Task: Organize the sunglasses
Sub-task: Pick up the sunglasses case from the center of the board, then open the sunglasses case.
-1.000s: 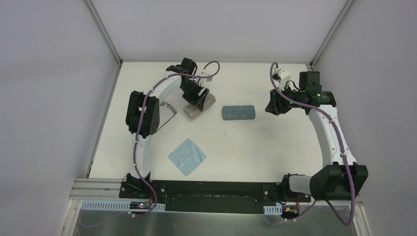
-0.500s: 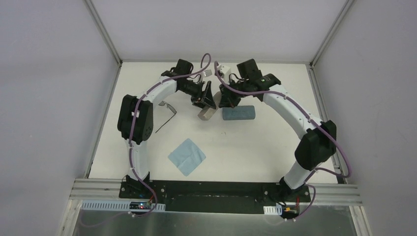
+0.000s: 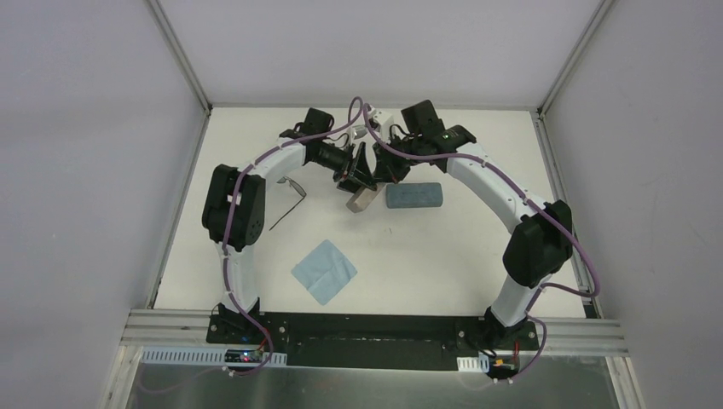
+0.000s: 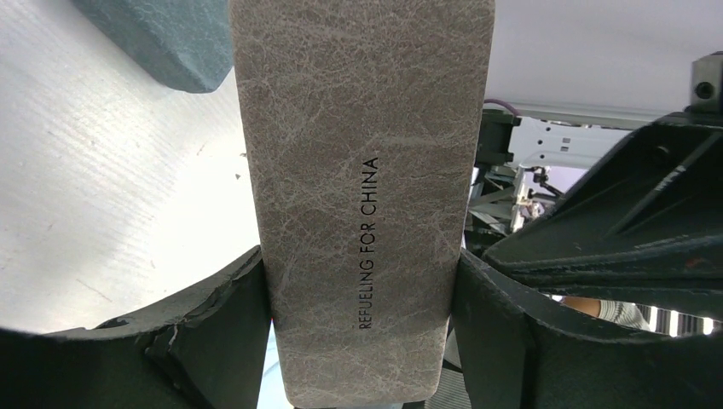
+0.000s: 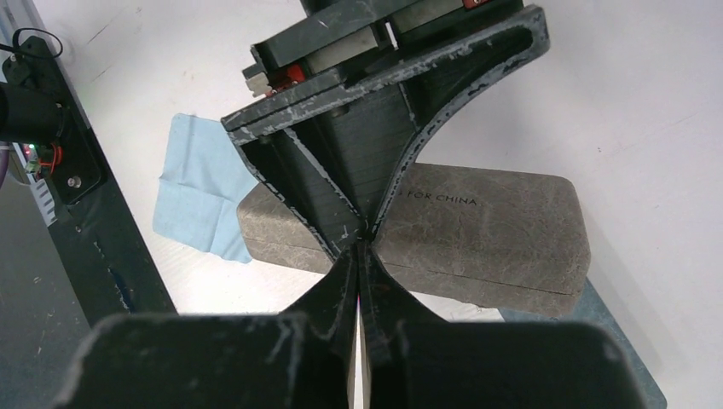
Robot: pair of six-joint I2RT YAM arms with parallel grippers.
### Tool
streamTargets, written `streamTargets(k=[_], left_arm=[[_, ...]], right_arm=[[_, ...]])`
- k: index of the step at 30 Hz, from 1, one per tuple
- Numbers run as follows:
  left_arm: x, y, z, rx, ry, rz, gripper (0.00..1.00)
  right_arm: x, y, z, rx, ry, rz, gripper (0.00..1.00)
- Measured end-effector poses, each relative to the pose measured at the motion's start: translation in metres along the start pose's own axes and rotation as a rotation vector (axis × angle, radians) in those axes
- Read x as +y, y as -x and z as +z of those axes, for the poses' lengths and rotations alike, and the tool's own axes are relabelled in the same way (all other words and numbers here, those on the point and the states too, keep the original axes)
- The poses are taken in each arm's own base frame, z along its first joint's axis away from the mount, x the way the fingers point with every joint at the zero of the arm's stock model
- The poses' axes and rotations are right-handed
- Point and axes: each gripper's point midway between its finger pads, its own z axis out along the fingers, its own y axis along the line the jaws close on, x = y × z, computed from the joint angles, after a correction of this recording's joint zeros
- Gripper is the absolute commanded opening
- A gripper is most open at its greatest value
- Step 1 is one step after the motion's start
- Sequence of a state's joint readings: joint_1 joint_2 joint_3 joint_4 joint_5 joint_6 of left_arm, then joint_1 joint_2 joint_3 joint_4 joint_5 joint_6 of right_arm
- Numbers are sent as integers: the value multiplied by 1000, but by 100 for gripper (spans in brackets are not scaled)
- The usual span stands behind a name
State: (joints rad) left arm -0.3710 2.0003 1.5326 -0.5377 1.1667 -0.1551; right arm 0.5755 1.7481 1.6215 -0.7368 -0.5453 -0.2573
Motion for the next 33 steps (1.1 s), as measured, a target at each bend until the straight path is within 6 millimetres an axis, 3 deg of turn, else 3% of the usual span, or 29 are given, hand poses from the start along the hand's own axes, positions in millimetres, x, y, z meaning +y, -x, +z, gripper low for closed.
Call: streamTargets(k=[8, 17, 24, 29, 33], left_arm=[[-7, 5, -3, -17, -22, -5, 0], [-9, 6, -9, -35, -25, -16, 0], [-31, 10, -17, -48, -71, 31, 0], [-41, 12, -21, -56, -84, 62, 0], [-41, 11, -22, -57, -90, 60, 0]], right_arm=[[-10, -2, -2, 2, -40, 7, 0], [-13, -21, -2, 36, -63, 28, 0], [-16, -34, 1, 62, -77, 50, 0], [-10, -27, -3, 50, -46, 54, 0], [-1, -10, -17, 5, 10, 56, 0]])
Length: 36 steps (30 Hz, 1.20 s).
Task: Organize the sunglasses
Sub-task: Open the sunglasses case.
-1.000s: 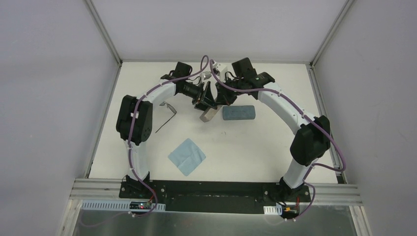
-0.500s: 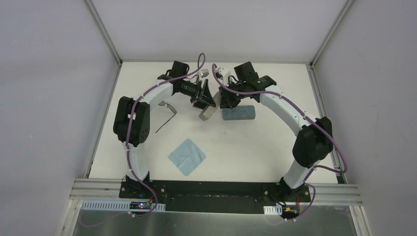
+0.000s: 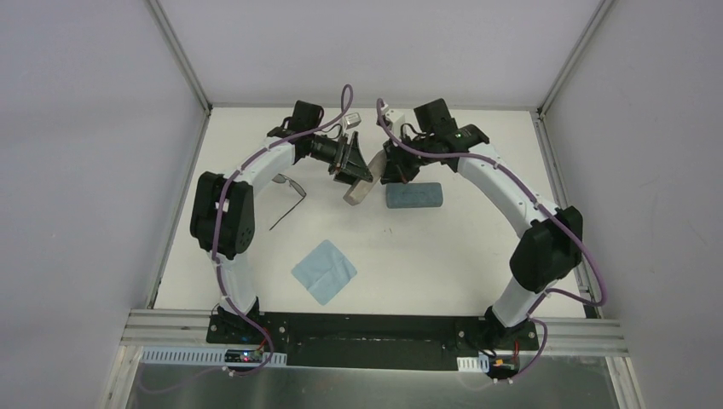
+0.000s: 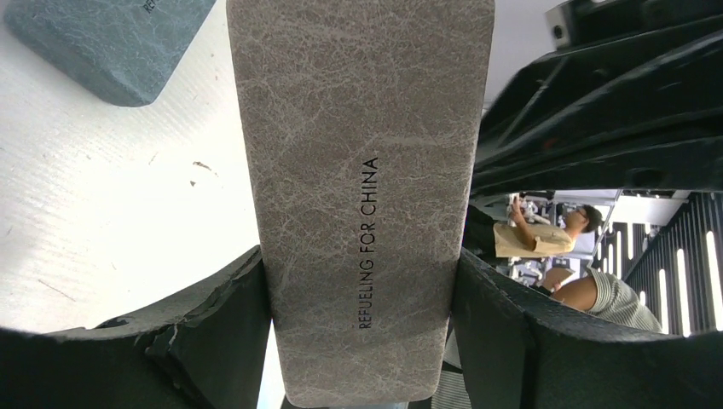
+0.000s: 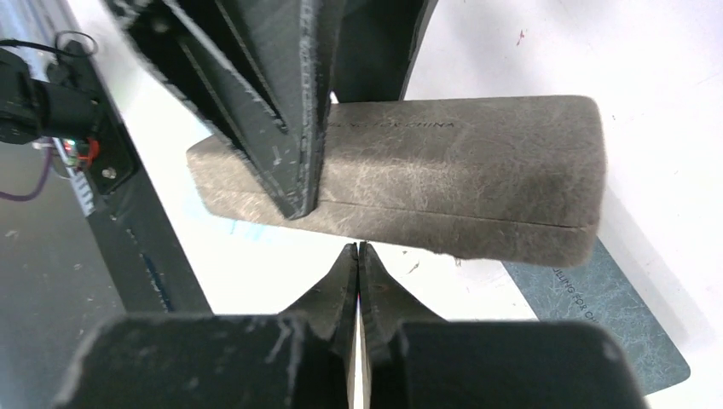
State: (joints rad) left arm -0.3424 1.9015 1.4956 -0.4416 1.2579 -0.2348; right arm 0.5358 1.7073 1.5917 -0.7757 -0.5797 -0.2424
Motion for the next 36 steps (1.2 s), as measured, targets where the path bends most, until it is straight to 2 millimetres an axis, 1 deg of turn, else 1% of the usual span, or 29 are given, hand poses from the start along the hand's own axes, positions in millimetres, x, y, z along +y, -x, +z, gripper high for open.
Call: streamTargets(k=[5, 7, 13, 17, 21, 26, 29, 31, 34, 35, 36], left_arm=[[0, 0, -1, -1, 0, -1, 0], [0, 0, -1, -1, -1, 0, 0], [-1, 0, -1, 0, -4, -1, 0], [-1, 0, -1, 0, -5, 0, 0], [0, 0, -1, 0, -3, -1, 0], [1, 0, -1, -2, 3, -1, 0], [5, 1, -1, -8, 26, -2, 0], [7, 1, -1, -8, 28, -9, 0], [-8, 4, -1, 3, -27, 16, 0], [-9, 5, -1, 1, -26, 19, 0], [-8, 5, 0, 2, -15, 16, 0]], right_arm=[[8, 11, -17, -51, 24, 12, 0], [8, 15, -19, -68, 23, 14, 0], [6, 20, -19, -88, 23, 32, 0], [3, 25, -15, -95, 23, 40, 0], [0, 23, -9, -88, 28, 60, 0], [-6, 22, -7, -86, 6, 76, 0], [-12, 12, -1, -72, -19, 97, 0], [-20, -5, 5, -35, -48, 130, 0], [-36, -35, 21, 46, -88, 190, 0], [-40, -43, 26, 71, -99, 207, 0], [-44, -47, 29, 80, -107, 216, 0]])
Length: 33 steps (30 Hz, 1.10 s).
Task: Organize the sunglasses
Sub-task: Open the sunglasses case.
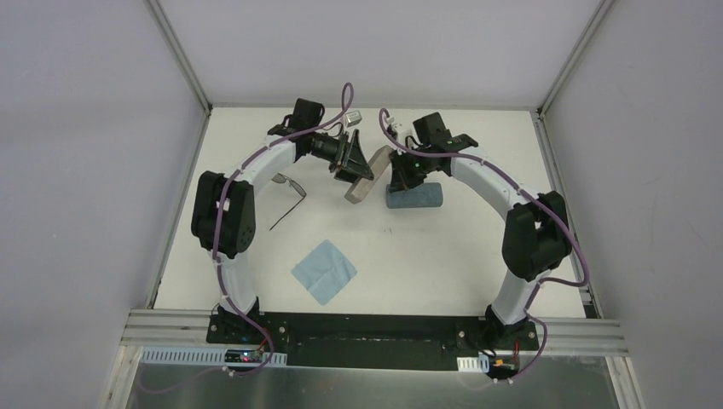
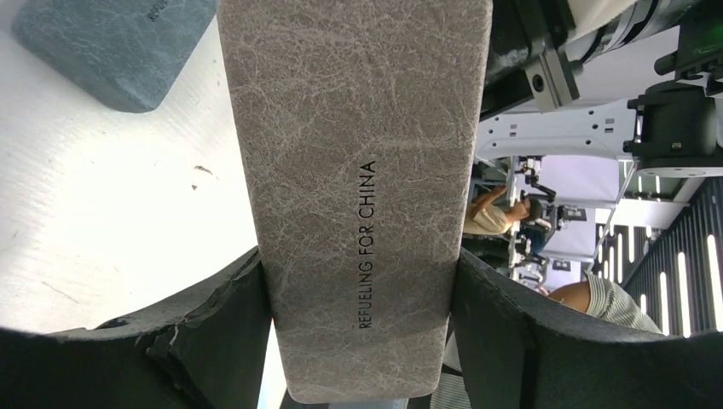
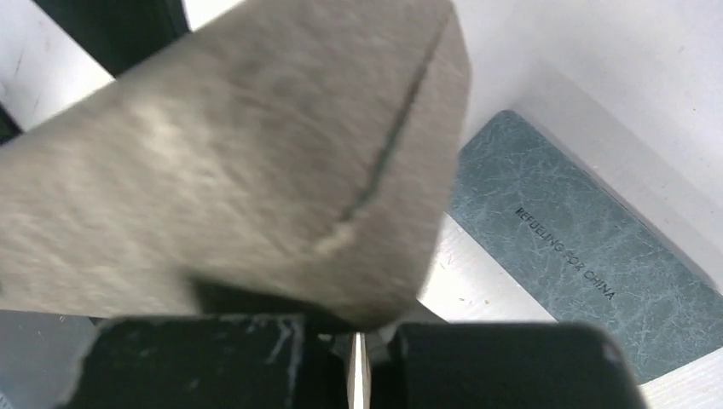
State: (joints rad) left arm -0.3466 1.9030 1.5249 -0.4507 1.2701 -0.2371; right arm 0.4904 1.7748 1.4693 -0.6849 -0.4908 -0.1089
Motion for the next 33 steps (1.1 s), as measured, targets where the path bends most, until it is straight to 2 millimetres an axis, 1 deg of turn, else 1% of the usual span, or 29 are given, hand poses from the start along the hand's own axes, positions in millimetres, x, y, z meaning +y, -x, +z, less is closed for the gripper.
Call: streamTargets(k=[2, 6, 7, 8, 10, 11, 13, 14, 16, 18, 20, 21, 23, 27, 33], left_arm=[[3, 0, -1, -3, 10, -12, 0], [5, 0, -1, -6, 22, -15, 0], [5, 0, -1, -6, 22, -15, 0], [5, -1, -1, -7, 24, -15, 0], [6, -2, -1, -9, 34, -15, 0], [7, -2, 0, -9, 39, -15, 0], [8, -2, 0, -10, 45, -15, 0], [8, -1, 0, -11, 48, -15, 0], [9, -1, 0, -13, 54, -14, 0], [10, -1, 0, -15, 58, -13, 0], [9, 0, 0, -16, 58, -11, 0], [8, 2, -1, -17, 58, -7, 0], [7, 4, -1, -21, 56, 3, 0], [4, 8, 0, -28, 42, 4, 0], [-3, 12, 0, -33, 9, 19, 0]], right_arm=[[-7, -2, 3, 9, -14, 17, 0], [-7, 1, 0, -1, -6, 21, 0], [-6, 3, -1, -5, 4, 21, 5], [-3, 4, -3, -10, 16, 20, 13], [5, 8, -13, -30, 51, 23, 37], [10, 11, -22, -48, 72, 23, 48], [17, 20, -40, -95, 95, 34, 60], [21, 26, -51, -127, 105, 41, 64], [28, 37, -71, -188, 123, 61, 68], [34, 47, -87, -243, 149, 82, 73], [36, 53, -92, -269, 177, 102, 78], [38, 54, -91, -270, 191, 116, 80], [39, 54, -85, -263, 219, 143, 82], [36, 54, -70, -235, 249, 204, 80], [28, 54, -51, -211, 272, 273, 75]])
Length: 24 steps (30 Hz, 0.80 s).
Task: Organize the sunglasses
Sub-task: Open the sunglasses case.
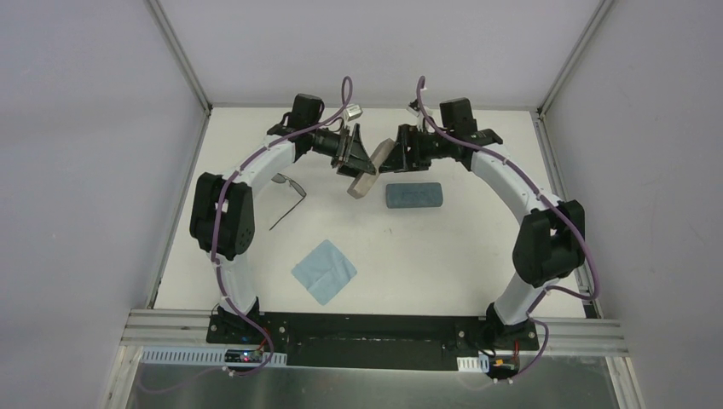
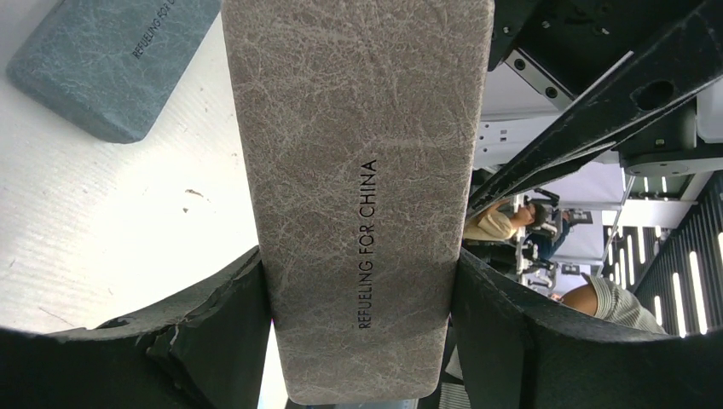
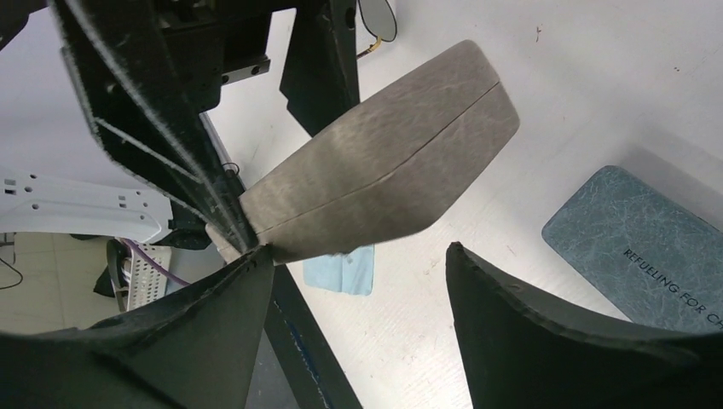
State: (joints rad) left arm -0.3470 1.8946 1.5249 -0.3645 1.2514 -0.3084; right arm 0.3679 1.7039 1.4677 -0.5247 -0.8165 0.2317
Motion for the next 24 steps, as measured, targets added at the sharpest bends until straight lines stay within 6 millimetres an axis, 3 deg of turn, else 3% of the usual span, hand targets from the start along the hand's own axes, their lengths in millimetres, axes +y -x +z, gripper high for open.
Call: streamTargets(k=[17, 24], left_arm=[[-7, 0, 2, 2, -23, 19, 0], [-9, 0, 4, 5, -26, 15, 0]], right_arm=[[0, 7, 3, -6, 72, 69, 76], [-6, -1, 4, 2, 85, 98, 68]])
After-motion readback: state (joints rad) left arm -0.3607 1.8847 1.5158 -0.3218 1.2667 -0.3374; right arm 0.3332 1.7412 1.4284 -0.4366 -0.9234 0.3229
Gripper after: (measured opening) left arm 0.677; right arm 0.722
